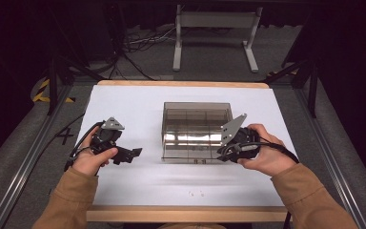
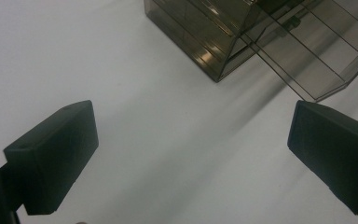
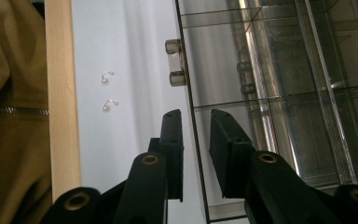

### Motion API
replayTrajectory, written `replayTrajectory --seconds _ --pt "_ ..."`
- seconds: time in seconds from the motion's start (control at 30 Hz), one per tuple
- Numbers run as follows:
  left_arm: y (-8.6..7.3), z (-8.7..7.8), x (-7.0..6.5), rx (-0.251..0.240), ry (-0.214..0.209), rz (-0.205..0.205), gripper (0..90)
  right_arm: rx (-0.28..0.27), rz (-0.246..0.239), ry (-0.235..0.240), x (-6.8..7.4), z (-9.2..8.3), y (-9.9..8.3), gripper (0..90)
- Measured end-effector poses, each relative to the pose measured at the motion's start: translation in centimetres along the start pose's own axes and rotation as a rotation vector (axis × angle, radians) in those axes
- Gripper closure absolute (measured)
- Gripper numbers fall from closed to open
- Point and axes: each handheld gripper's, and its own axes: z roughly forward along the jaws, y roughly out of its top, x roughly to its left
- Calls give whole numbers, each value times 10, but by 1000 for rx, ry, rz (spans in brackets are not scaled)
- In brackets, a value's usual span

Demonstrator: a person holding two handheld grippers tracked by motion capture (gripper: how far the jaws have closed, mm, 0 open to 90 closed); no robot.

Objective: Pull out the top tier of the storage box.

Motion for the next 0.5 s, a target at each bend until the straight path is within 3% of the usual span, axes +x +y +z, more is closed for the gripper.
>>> replayTrajectory --seconds 0.27,0.5 --pt "0 1 -1 -16 8 1 23 -53 37 -3 6 -2 1 736" --pt "4 3 -1 -14 -1 8 22 -66 52 -7 13 -1 5 736"
